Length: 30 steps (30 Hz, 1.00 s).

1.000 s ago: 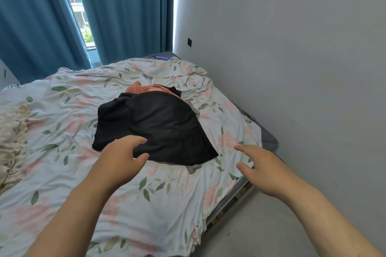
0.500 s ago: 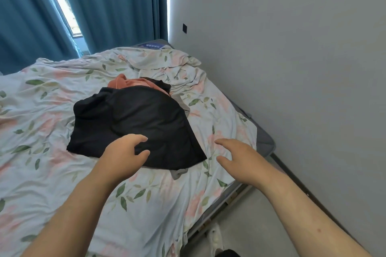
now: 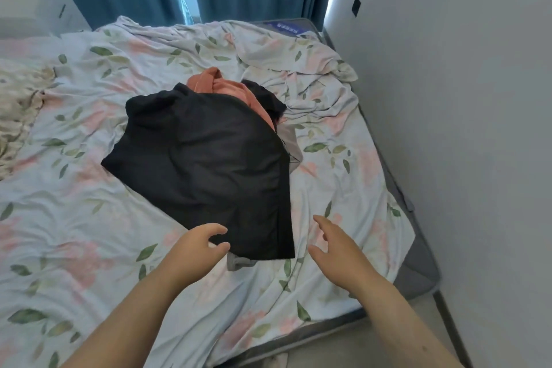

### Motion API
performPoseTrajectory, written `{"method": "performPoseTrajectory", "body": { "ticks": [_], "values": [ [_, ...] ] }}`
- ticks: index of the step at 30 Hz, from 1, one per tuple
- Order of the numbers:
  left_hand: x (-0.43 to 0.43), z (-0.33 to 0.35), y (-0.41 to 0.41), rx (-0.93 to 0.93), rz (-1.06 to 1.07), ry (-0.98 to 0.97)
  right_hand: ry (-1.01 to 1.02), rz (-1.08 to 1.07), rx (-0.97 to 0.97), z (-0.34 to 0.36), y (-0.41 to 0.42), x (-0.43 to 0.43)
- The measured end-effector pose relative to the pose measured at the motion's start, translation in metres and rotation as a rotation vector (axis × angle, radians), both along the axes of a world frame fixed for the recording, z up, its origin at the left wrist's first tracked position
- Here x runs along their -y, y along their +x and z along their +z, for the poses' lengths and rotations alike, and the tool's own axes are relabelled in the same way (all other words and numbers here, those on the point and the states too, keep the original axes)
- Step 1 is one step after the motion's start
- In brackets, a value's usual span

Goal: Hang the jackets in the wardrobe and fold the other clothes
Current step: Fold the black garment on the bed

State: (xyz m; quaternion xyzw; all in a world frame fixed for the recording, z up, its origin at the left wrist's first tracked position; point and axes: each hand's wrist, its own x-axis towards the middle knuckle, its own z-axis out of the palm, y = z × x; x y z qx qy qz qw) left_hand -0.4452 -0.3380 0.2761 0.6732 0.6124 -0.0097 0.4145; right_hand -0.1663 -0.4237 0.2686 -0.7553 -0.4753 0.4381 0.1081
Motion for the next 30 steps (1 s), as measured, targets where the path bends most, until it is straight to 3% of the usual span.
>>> {"method": "performPoseTrajectory", "body": {
  "ticks": [12, 20, 23, 26, 30],
  "values": [
    [0.006, -0.211, 0.034, 0.097, 0.189, -0.33, -0.238, -0.239, -0.245, -0.237, -0.001, -0.074],
    [0.002, -0.289, 0.053, 0.263, 0.4, -0.553, -0.018, -0.431, -0.21, -0.296, -0.024, -0.114],
    [-0.01, -0.284, 0.064, 0.26, 0.519, -0.413, 0.076, -0.389, -0.272, -0.287, -0.028, -0.118],
    [-0.035, -0.256, 0.07, 0.217, 0.596, -0.2, 0.18, -0.251, -0.014, -0.272, -0.029, -0.109],
    [-0.073, -0.222, 0.078, 0.252, 0.398, -0.082, 0.301, -0.172, 0.291, -0.25, -0.042, -0.092]
  ]
}}
